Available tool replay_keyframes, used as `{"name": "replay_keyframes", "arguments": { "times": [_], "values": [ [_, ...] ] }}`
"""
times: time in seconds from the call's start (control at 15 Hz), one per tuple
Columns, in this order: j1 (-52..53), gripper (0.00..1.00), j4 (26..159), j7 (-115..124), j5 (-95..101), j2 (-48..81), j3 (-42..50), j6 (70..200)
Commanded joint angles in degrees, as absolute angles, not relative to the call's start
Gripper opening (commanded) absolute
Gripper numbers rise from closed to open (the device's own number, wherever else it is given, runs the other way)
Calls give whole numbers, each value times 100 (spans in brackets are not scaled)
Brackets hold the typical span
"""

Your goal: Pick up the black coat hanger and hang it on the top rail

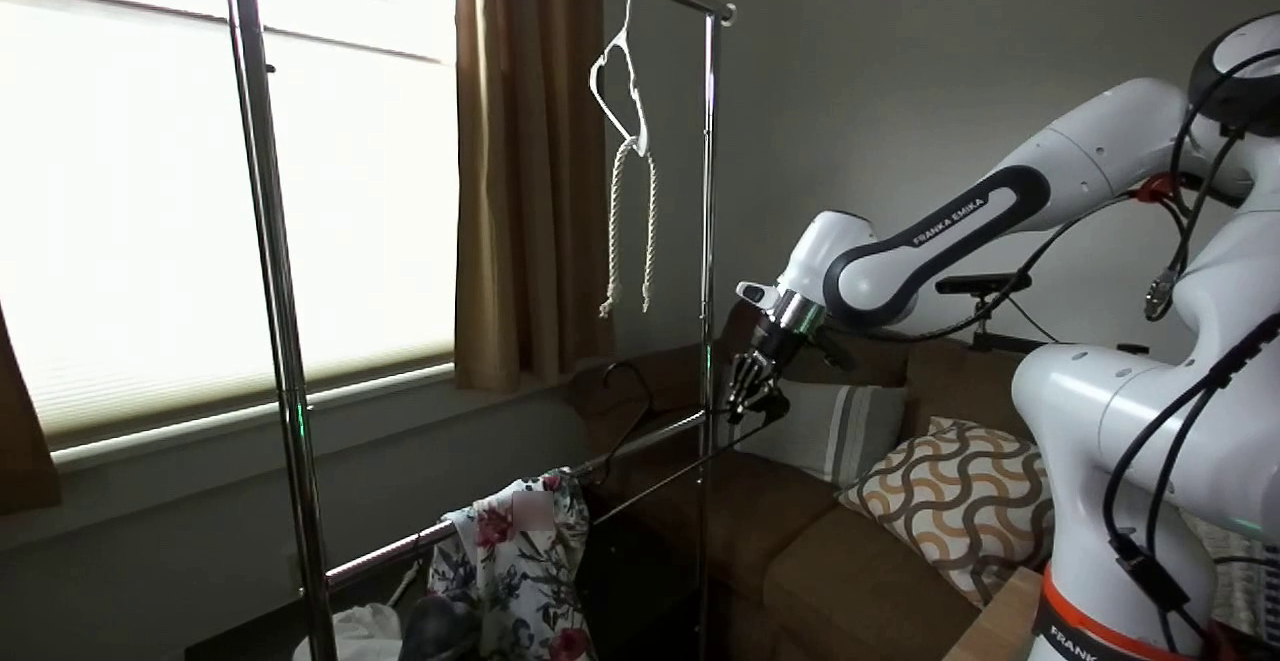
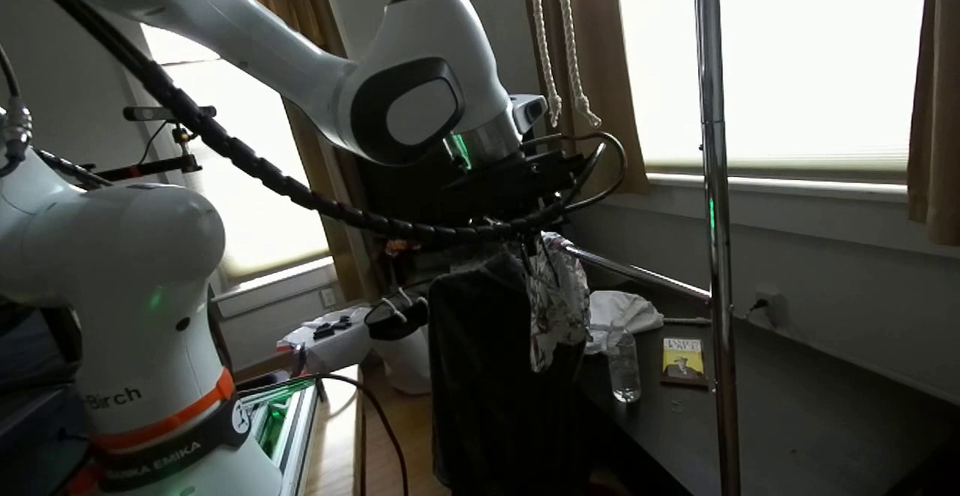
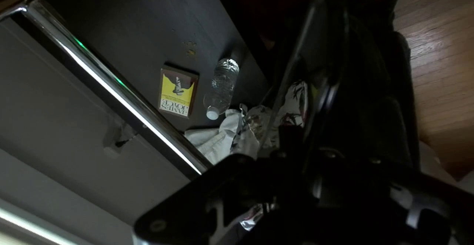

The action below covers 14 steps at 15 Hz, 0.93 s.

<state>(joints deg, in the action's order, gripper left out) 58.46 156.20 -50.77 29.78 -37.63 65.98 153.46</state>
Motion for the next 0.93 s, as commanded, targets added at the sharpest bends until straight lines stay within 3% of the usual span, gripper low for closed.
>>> {"name": "replay_keyframes", "arguments": {
  "times": [0.0, 0.27, 0.87],
  "values": [
    [5460, 1, 15268, -6540, 2900, -5063, 6705, 14027],
    [4909, 1, 14730, -7757, 1396, -5491, 6415, 13446],
    [4664, 1, 15382, -7548, -1774, -6115, 5334, 13256]
  ]
}}
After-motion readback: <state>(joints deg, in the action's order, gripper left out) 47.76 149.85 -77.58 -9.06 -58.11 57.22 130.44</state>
